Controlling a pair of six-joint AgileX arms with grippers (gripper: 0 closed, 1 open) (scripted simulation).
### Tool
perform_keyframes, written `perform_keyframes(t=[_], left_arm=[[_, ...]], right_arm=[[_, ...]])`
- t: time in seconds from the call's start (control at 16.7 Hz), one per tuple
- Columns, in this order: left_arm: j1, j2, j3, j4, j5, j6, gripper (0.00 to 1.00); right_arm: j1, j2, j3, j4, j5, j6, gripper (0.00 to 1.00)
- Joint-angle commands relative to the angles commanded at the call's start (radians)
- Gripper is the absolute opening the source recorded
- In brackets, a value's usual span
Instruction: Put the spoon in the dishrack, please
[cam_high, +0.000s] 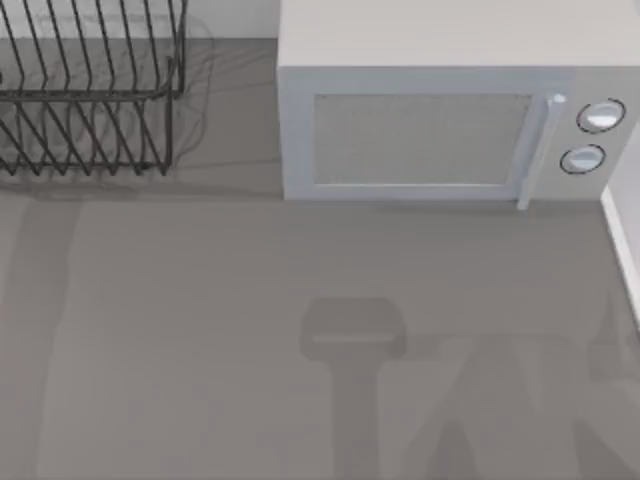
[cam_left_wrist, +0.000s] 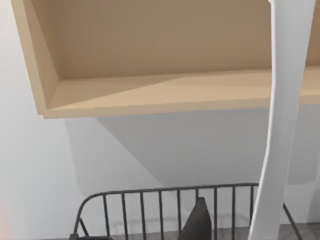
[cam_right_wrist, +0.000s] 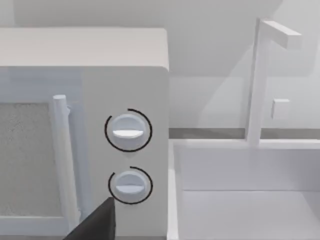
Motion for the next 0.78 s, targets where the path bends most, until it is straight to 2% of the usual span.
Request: perform_keyframes(t=[0.18, 0.42, 0.6, 0.78], left_arm=[[0.047, -0.086, -0.067, 0.087, 0.015, -0.055, 0.00], [0.052, -0.093, -0.073, 0.094, 0.016, -0.060, 0.00], [0.048, -0.077, -0.071, 0.105, 0.012, -0.057, 0.00], [0.048, 0.018, -0.081, 0.198, -0.006, -0.057, 0.00]], right_arm=[[0.000, 0.000, 0.000, 0.000, 0.000, 0.000, 1.00], [0.000, 0.000, 0.000, 0.000, 0.000, 0.000, 1.00], [0.000, 0.000, 0.000, 0.000, 0.000, 0.000, 1.00], [0.000, 0.000, 0.000, 0.000, 0.000, 0.000, 1.00]])
